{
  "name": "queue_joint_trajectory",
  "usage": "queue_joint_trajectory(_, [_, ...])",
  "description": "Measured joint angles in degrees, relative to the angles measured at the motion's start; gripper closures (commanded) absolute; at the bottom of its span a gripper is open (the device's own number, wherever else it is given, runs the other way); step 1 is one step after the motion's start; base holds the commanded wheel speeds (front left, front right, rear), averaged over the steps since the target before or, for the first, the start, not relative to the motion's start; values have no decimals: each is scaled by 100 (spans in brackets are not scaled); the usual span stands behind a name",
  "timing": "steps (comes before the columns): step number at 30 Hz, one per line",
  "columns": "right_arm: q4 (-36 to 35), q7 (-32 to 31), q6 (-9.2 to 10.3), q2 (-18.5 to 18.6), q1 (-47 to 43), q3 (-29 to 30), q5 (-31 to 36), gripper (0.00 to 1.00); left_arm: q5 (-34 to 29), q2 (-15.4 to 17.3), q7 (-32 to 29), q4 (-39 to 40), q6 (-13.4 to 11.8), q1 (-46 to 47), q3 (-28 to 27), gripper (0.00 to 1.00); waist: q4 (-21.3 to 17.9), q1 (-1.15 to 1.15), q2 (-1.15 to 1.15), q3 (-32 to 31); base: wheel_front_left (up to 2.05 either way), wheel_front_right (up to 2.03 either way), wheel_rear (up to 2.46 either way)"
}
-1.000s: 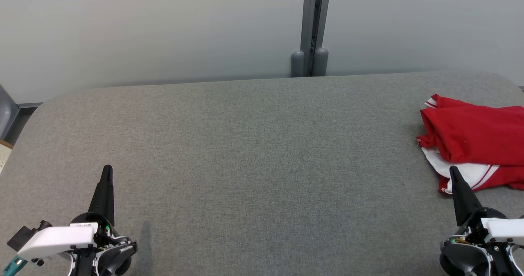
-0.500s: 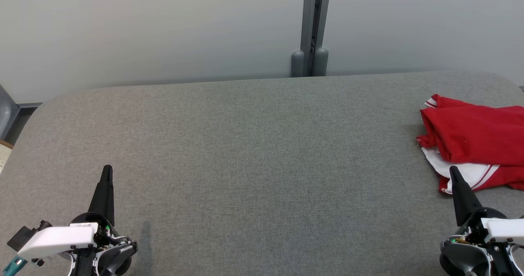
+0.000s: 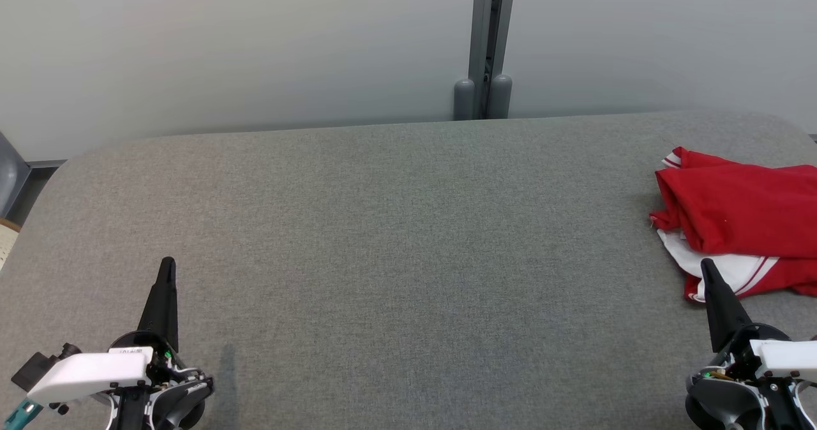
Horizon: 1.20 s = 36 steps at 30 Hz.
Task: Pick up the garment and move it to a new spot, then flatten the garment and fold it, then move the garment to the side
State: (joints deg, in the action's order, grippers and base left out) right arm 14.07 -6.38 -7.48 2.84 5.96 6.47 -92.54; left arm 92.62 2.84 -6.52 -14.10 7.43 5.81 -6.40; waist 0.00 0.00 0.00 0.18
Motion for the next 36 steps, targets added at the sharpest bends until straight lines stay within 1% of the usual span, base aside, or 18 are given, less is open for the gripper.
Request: queue_joint_trajectory(36, [0, -1, 0, -3, 0, 3, 4, 100, -14, -3, 0, 0, 0, 0, -7, 100, 0, 0, 0, 0, 0, 0, 0])
